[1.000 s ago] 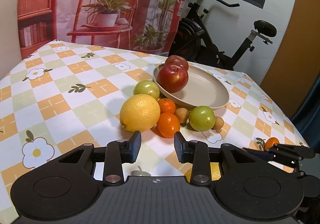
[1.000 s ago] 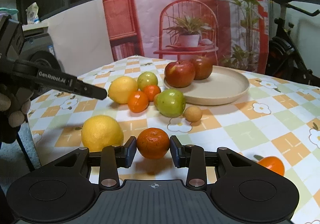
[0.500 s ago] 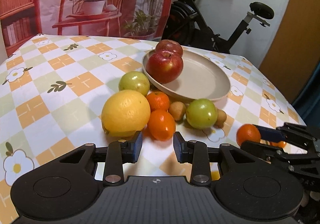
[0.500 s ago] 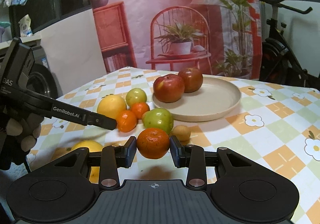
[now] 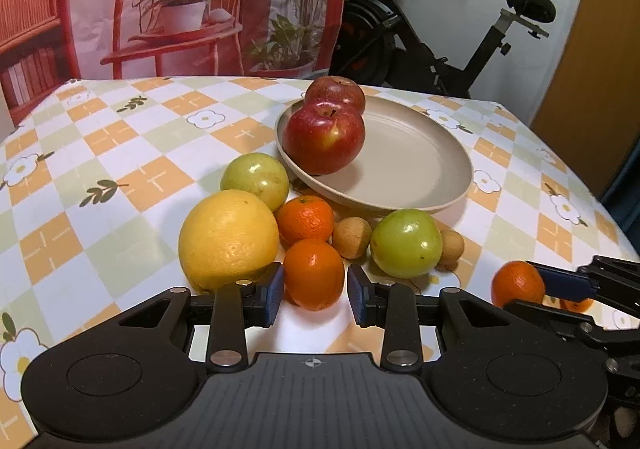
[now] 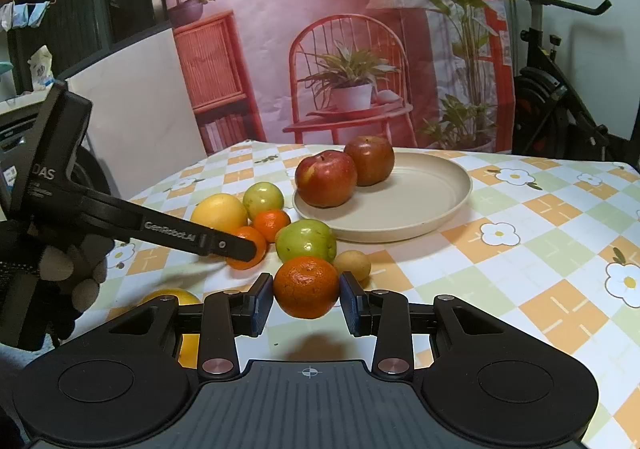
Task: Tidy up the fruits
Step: 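Carry the tangerine toward the plate with the right gripper while the left gripper grasps another tangerine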
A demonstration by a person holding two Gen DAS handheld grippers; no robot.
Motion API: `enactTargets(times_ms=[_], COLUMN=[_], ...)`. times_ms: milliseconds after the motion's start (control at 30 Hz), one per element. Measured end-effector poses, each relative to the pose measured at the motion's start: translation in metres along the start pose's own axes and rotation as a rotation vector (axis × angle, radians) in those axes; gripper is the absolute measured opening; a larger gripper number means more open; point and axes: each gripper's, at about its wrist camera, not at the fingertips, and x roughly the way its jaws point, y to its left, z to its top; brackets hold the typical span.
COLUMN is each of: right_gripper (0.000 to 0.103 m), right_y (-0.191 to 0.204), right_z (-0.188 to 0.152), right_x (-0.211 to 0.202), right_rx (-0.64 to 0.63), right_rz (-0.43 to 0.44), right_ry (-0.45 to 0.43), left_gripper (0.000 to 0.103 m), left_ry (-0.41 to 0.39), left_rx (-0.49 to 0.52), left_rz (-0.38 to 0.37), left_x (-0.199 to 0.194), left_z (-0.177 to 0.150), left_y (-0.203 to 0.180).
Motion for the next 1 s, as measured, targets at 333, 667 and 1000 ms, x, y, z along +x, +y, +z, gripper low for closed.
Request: enactTargets(times_ms=[333, 667, 1000], right_gripper=[0.033, 0.033, 0.033], right_y=[0.000, 0.000, -0.001], right_z=[-0.001, -0.002, -0.003], right_x=[-0.002, -0.001, -0.001], right_rx=[0.008, 0.008, 0.005], right_rz=[-0.003, -0.004, -0.006], right_ry=[0.001, 0.002, 0.005], left_gripper=[0.037, 0.036, 0.036], left_ry=[-0.002, -0.026, -0.055], left_rx=[0.028, 0.048, 0.038], left_rz=[0.022, 0.007, 0.008], left_x=[0.005, -0.006, -0.022], left_z=[0.001, -0.005, -0.014], left_y=[-0.005, -0.010, -0.008])
